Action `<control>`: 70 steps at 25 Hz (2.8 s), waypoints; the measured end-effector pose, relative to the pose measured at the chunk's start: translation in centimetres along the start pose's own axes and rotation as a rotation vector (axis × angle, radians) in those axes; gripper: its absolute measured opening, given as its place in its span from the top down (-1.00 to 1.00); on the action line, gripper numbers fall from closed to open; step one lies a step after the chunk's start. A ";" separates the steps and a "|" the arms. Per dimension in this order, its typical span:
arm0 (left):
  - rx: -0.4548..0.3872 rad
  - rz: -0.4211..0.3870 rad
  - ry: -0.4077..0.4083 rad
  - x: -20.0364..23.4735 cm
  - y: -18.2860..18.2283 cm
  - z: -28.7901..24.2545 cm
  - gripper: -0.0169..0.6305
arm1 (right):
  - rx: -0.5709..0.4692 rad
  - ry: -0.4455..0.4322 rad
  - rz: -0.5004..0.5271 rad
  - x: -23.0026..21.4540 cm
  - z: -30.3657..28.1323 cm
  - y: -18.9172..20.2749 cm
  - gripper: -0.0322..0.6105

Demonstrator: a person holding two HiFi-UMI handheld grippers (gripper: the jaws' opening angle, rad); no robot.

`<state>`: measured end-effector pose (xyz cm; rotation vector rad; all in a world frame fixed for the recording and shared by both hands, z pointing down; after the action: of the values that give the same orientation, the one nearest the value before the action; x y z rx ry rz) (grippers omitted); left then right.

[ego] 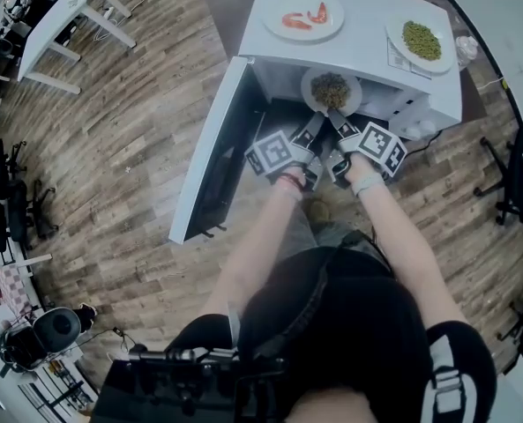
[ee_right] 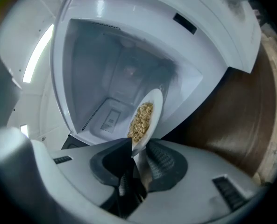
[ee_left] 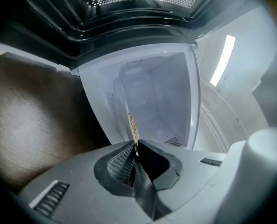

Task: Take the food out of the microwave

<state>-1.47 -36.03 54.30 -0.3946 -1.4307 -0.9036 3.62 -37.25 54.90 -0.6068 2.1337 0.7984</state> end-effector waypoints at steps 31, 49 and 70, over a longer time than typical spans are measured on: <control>-0.016 0.060 0.012 0.9 -0.2 -0.6 0.82 | -0.011 0.000 -0.102 -0.7 0.1 0.6 0.67; -0.068 0.041 0.010 0.4 0.8 0.9 0.83 | 0.017 -0.034 -0.047 -0.4 0.9 1.5 0.73; -0.116 0.007 0.012 -0.9 2.1 3.7 0.85 | 0.052 -0.102 0.045 0.0 2.5 3.8 0.71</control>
<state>-2.32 -31.81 54.61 -0.4797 -1.3692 -0.9841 2.41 -32.82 54.88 -0.4821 2.0748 0.7796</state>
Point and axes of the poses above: the fingertips, and each gripper's own axes: z backward along the fingers, x to its left, y out of its underside, the point moved 1 cm from there along z, backward along the fingers, and after that the axes turned 13 degrees about y, right-handed, at the moved point
